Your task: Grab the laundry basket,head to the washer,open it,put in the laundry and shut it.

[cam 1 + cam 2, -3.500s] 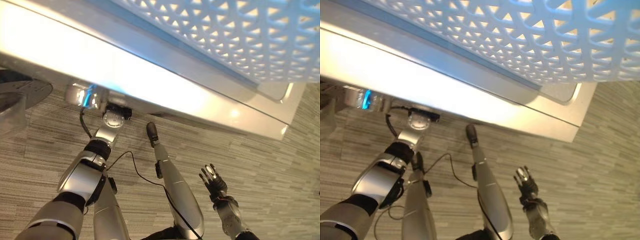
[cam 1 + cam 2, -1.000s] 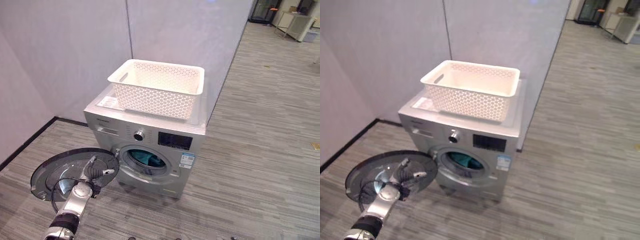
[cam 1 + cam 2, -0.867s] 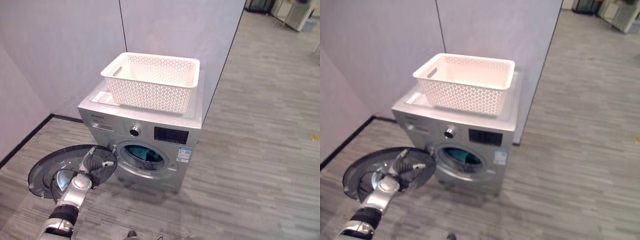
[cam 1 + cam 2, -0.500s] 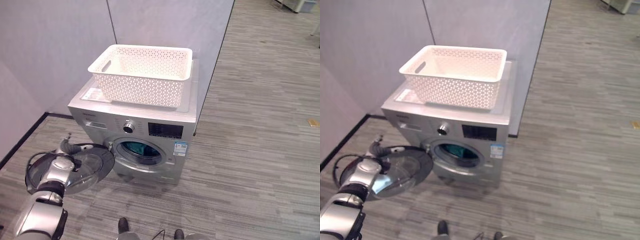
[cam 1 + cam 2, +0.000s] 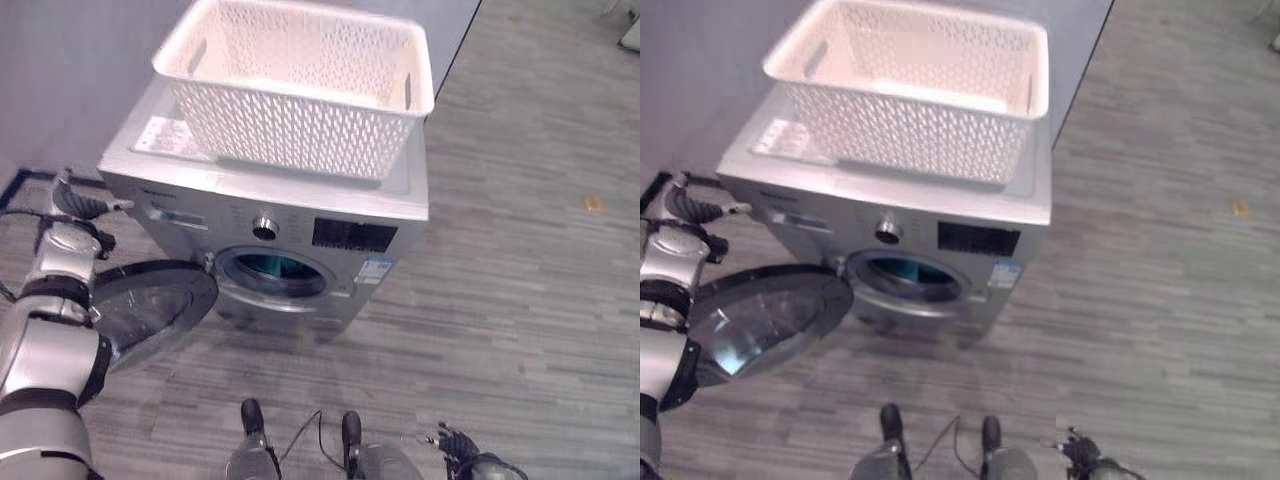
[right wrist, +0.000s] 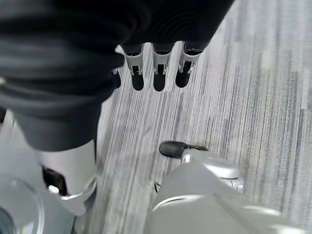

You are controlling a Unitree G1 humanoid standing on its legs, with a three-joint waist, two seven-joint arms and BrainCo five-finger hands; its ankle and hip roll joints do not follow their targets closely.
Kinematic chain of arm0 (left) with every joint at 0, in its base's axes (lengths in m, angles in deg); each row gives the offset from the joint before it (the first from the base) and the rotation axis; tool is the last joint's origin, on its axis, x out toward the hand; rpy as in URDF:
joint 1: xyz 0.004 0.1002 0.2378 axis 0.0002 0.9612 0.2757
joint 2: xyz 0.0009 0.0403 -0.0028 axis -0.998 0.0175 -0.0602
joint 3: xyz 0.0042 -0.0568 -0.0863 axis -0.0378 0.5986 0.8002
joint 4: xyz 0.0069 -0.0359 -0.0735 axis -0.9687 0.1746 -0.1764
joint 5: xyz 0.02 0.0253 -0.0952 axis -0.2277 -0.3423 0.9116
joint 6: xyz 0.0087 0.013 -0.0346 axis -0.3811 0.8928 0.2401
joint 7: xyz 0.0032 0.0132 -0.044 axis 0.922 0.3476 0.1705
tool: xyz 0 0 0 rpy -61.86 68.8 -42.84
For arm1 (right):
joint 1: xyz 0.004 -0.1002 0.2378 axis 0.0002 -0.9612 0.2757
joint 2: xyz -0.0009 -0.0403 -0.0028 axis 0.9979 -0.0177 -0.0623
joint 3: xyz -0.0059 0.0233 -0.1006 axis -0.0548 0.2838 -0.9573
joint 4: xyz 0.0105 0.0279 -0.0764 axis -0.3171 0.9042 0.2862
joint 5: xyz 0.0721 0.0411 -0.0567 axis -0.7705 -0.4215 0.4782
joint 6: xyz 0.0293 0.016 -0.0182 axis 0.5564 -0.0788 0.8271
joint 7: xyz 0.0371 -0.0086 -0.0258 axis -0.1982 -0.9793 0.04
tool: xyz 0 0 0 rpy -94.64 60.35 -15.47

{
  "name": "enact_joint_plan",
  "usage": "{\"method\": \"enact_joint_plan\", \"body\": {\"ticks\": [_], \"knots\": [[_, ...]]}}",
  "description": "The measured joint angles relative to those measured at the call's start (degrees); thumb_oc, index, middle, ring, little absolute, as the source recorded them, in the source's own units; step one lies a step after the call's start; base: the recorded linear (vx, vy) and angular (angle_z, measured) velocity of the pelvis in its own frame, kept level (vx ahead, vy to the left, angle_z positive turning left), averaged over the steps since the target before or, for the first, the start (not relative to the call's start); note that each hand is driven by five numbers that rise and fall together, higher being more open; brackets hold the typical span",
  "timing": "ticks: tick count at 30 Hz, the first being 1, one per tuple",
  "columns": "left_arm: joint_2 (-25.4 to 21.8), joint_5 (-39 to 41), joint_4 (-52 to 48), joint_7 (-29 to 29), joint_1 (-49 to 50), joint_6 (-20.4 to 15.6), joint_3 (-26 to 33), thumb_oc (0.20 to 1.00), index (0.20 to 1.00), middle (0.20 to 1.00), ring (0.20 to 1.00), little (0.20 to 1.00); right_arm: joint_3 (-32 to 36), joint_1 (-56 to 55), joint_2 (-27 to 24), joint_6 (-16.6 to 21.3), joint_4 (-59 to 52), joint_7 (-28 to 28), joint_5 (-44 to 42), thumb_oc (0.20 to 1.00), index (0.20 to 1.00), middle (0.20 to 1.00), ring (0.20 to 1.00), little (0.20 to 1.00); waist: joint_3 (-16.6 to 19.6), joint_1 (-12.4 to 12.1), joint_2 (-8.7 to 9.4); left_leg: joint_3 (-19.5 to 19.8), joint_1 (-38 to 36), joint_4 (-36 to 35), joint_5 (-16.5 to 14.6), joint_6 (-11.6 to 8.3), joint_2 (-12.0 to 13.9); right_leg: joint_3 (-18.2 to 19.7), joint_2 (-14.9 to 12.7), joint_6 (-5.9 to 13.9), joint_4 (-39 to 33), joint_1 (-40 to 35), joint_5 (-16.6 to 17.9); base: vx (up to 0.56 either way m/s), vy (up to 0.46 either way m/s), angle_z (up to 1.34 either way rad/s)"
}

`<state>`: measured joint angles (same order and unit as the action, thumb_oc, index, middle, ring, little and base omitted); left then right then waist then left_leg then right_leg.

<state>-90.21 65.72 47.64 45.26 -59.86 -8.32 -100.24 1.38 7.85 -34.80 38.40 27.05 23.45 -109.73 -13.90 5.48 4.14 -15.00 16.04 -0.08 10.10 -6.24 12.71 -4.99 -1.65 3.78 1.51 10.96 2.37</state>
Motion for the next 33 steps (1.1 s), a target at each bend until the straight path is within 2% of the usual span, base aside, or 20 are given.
{"method": "enact_joint_plan", "body": {"ticks": [1,3,6,12,14,17,18,24,29,33], "knots": [[-2.8,-3.2,2.5,-0.3,-1.0,1.0,-1.8,1.0,1.0,1.0,1.0,1.0,-0.1,-0.1,-0.1,0.0,-0.3,-0.2,-1.2,1.0,1.0,1.0,1.0,1.0,-1.0,1.3,1.71,-0.1,0.0,0.0,0.3,-0.3,1.0,0.2,0.9,-0.3,-0.7,-0.1,0.3,-0.02,-0.054,-0.33],[-4.7,-6.5,3.1,-1.0,-1.1,1.1,-4.0,1.0,1.0,1.0,1.0,1.0,0.0,-1.1,-0.8,-0.1,-1.1,-0.5,-1.4,1.0,1.0,1.0,1.0,1.0,-1.8,1.6,3.19,-0.2,0.0,0.0,0.3,-0.46,1.8,0.4,1.7,-0.35,-0.9,0.0,0.3,0.06,-0.038,-0.12],[-4.8,-8.5,4.4,-2.6,0.7,2.2,-3.2,1.0,1.0,1.0,1.0,1.0,0.2,-2.8,-2.5,-0.1,-0.9,-1.0,-1.4,1.0,1.0,1.0,1.0,1.0,-2.2,1.8,4.03,-0.1,-0.1,-0.4,0.4,-0.72,2.1,0.3,2.1,-1.13,-2.4,-0.8,0.9,0.02,-0.013,-0.02],[-5.0,-10.5,4.8,-4.0,6.7,2.4,1.3,1.0,1.0,1.0,1.0,1.0,1.1,-3.0,-2.6,-0.1,-1.1,-1.1,-1.4,1.0,1.0,1.0,1.0,1.0,-2.2,1.7,4.42,0.0,-0.2,-0.4,0.3,-0.78,2.1,0.1,2.3,-1.21,-2.9,-1.1,1.0,0.0,0.0,0.0],[-5.1,-11.6,5.4,-4.2,8.5,2.4,3.0,1.0,1.0,1.0,1.0,1.0,1.1,-2.6,-2.6,0.0,-3.2,-1.0,-1.4,1.0,1.0,1.0,1.0,1.0,-2.7,1.6,5.24,0.1,0.0,-0.3,0.3,-0.84,2.4,0.0,2.6,-1.21,-2.9,-1.1,1.0,0.0,0.0,0.0],[-7.7,-12.9,6.4,-4.9,10.1,2.3,2.7,1.0,1.0,1.0,1.0,1.0,0.9,-1.8,-3.0,0.1,-6.2,-1.1,-1.3,1.0,1.0,1.0,1.0,1.0,-3.2,1.7,6.54,0.2,0.1,-0.1,0.0,-1.44,2.9,0.0,3.0,-1.19,-3.2,-1.2,1.0,0.02,-0.015,-0.01],[-9.2,-14.7,6.9,-7.0,12.2,2.4,2.7,1.0,1.0,1.0,1.0,1.0,-0.2,-1.6,-3.6,-0.1,-7.3,-1.2,-1.2,1.0,1.0,1.0,1.0,1.0,-3.2,1.7,6.55,0.2,0.2,-0.1,-0.1,-1.55,3.0,0.0,3.1,-1.22,-4.0,-1.4,1.1,0.0,0.0,0.0],[-10.5,-15.9,8.1,-11.0,12.4,2.7,2.0,1.0,1.0,1.0,1.0,1.0,-0.1,-1.2,-4.8,-0.1,-9.8,-1.1,-1.2,1.0,1.0,1.0,1.0,1.0,-3.2,1.3,6.75,0.6,1.3,0.1,0.0,-1.9,3.7,-0.3,3.9,-1.39,-4.8,-1.3,1.3,0.02,-0.037,0.03],[-9.8,-15.8,6.8,-11.2,13.0,4.1,2.5,1.0,1.0,1.0,1.0,1.0,-0.1,-1.2,-4.8,-0.1,-9.4,-1.1,-1.2,1.0,1.0,1.0,1.0,1.0,-3.1,1.5,6.76,0.6,1.0,0.1,0.2,-1.68,3.6,-0.3,3.8,-1.8,-4.8,-1.6,1.8,0.02,-0.054,0.0],[-7.2,-15.4,3.2,-9.8,19.2,4.7,5.5,1.0,1.0,1.0,1.0,1.0,0.6,-3.1,-5.1,0.1,-12.5,-1.1,-1.3,1.0,1.0,1.0,1.0,1.0,-2.1,1.5,6.09,-0.3,-3.6,-0.2,-0.2,-2.12,3.6,1.1,3.7,-1.48,-5.2,-5.4,1.4,0.02,-0.071,-0.12]]}}
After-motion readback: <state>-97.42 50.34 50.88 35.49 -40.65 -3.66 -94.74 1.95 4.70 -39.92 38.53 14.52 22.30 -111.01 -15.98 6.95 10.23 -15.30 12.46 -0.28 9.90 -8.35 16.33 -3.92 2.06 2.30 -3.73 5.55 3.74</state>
